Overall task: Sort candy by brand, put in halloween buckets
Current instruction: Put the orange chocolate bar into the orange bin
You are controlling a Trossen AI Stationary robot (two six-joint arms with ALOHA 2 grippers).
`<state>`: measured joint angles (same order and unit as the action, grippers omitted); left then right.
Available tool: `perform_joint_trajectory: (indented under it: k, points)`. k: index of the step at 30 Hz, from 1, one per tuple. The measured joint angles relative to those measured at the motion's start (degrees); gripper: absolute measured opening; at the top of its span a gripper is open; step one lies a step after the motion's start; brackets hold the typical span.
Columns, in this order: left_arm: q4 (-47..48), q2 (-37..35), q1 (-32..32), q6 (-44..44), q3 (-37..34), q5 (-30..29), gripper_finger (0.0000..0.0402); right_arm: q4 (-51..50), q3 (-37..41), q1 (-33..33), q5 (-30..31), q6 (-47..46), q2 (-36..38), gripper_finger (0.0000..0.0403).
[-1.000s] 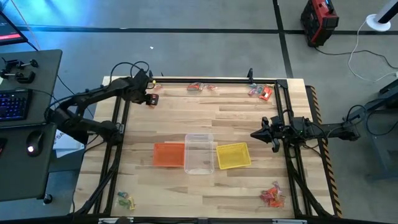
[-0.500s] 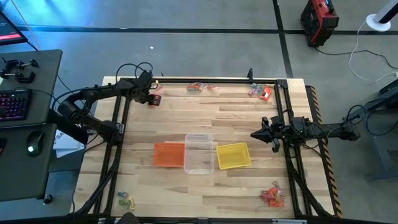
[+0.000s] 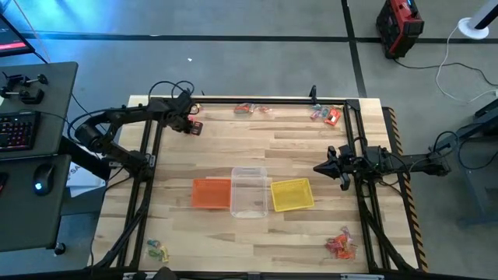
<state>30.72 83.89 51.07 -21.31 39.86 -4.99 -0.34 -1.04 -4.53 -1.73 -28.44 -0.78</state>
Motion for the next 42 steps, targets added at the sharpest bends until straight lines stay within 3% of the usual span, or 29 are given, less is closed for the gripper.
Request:
perform_joint_trajectory:
  k: [2, 7, 12, 15, 17, 24, 29, 32, 35, 42]
  points:
    - [0.7, -0.4, 0.0, -0.4, 0.0, 1.5, 0.0011, 0.0, 0.0, 0.0, 0.0, 0.0, 0.0, 0.0]
    - [5.2, -4.6, 0.0, -0.8, 0.0, 7.3, 0.0003, 0.0, 0.0, 0.0, 0.0, 0.0, 0.0, 0.0]
    - [5.8, -14.1, -1.1, -1.1, 0.0, 19.2, 0.0001, 0.0, 0.0, 0.0, 0.0, 0.0, 0.0, 0.0]
    - [4.9, -20.6, -6.3, -1.1, 0.0, 29.4, 0.0001, 0.0, 0.0, 0.0, 0.0, 0.0, 0.0, 0.0]
    - [4.9, -24.4, -12.2, -2.2, 0.0, 33.0, 0.0, 0.0, 0.0, 0.0, 0.0, 0.0, 0.0, 0.0]
    - [1.4, -29.2, -40.9, -8.9, 0.0, 32.9, 0.0, 0.0, 0.0, 0.0, 0.0, 0.0, 0.0, 0.0]
    - [3.6, -27.1, -58.6, -10.4, 0.0, 24.8, 0.0, 0.0, 0.0, 0.0, 0.0, 0.0, 0.0, 0.0]
    - [4.9, -25.3, -62.9, -11.7, 0.0, 17.5, 0.0, 0.0, 0.0, 0.0, 0.0, 0.0, 0.0, 0.0]
    - [3.7, -23.7, -63.1, -13.6, 0.0, 13.4, 0.0, 0.0, 0.0, 0.0, 0.0, 0.0, 0.0, 0.0]
    - [2.7, -19.6, -64.1, -10.9, 0.0, 18.0, 0.0003, 0.0, 0.0, 0.0, 0.0, 0.0, 0.0, 0.0]
